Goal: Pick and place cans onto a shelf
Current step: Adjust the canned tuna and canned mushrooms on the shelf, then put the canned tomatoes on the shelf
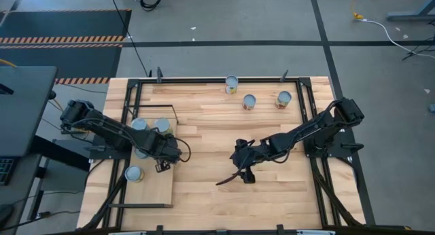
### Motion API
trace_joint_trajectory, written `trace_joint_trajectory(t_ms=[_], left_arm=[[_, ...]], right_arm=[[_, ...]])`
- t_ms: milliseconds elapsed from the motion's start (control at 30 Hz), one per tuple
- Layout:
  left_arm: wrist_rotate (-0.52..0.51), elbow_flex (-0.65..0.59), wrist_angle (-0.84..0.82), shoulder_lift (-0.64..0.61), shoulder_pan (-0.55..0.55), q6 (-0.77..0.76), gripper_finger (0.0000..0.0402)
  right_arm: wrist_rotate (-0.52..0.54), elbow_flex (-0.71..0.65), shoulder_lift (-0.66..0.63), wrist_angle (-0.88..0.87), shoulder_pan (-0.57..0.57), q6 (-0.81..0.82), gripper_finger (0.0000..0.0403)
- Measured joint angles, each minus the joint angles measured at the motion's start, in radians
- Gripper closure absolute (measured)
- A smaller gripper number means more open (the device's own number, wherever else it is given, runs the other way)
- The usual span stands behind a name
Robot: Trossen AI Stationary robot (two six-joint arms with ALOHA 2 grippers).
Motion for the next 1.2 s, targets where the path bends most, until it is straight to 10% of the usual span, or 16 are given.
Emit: trace_joint_trajectory(t_ms=[700,933,1067,1200], left_arm=[[-0.127,0.262,-0.179,-0.001,-0.039,-0.058,0.0319],[-0.521,0.366,-0.168,-0.081,-0.260,-0.266,0.0255],[-0.774,0.364,-0.098,-0.122,-0.354,-0.344,0.0209],[-0.900,0.364,0.080,-0.120,-0.362,-0.219,0.0159]], right_arm=[[0.147,-0.090,-0.242,0.303,0.030,-0.215,0.0053],[0.518,-0.396,-0.533,0.409,-0.004,-0.112,0.0053],[0.870,-0.458,-0.741,0.228,-0.020,-0.109,0.0053],[0.904,-0.366,-0.890,-0.114,-0.104,0.023,0.0053]])
